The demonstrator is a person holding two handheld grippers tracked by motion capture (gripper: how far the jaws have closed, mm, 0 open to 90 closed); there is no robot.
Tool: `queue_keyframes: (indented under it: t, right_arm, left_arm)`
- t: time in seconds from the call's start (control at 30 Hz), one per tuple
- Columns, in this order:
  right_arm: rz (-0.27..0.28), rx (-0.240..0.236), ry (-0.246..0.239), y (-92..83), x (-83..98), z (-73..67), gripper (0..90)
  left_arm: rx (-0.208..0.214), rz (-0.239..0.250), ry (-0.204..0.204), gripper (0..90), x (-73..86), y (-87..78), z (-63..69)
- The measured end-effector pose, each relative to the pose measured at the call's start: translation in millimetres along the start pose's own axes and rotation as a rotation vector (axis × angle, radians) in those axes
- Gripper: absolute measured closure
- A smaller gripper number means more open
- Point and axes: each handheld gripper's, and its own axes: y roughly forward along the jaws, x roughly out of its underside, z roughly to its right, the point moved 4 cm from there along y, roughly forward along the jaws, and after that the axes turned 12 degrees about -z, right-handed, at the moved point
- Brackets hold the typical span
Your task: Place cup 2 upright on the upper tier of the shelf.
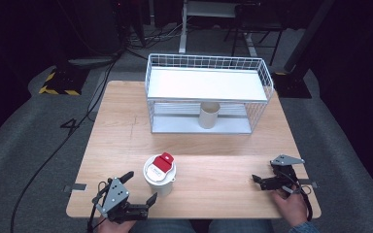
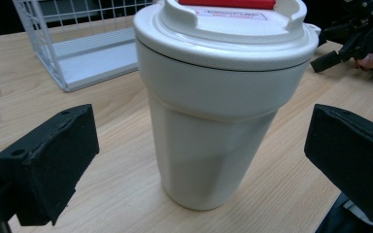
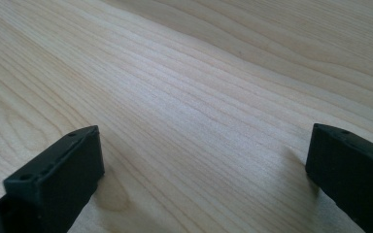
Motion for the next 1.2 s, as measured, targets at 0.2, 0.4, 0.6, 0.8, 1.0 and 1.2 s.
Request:
queue_keyframes:
  t: [0.2, 0.4, 0.6, 0.8, 1.0, 1.2]
  right_arm:
    - [0.000, 0.000, 0.000, 0.0, 0.0, 0.0, 0.4]
    - [0.000, 0.000, 0.000, 0.0, 0.0, 0.0, 0.4]
    - [0.000, 0.000, 0.000, 0.0, 0.0, 0.0, 0.4]
    - [0.000, 0.000, 0.000, 0.0, 0.0, 0.0, 0.4]
    - [0.000, 0.000, 0.000, 0.0, 0.0, 0.0, 0.3]
    - [0.000, 0.003, 0.006, 0.1, -0.2, -0.1, 0.4]
  left_arm:
    - [0.031, -0.010, -0.012, 0.0, -0.2, 13.0, 2.5]
    - [0.037, -0.026, -0.022, 0.0, 0.1, 27.9, 2.9]
    - [0.033, -0.028, -0.004, 0.0, -0.2, 39.5, 2.8]
    - [0.055, 0.010, -0.040, 5.1, -1.8, 46.0, 1.1]
    - [0.063, 0.014, -0.022, 7.3, -1.7, 54.4, 1.8]
    - [0.074, 0.039, -0.014, 7.9, -0.8, 61.1, 1.2]
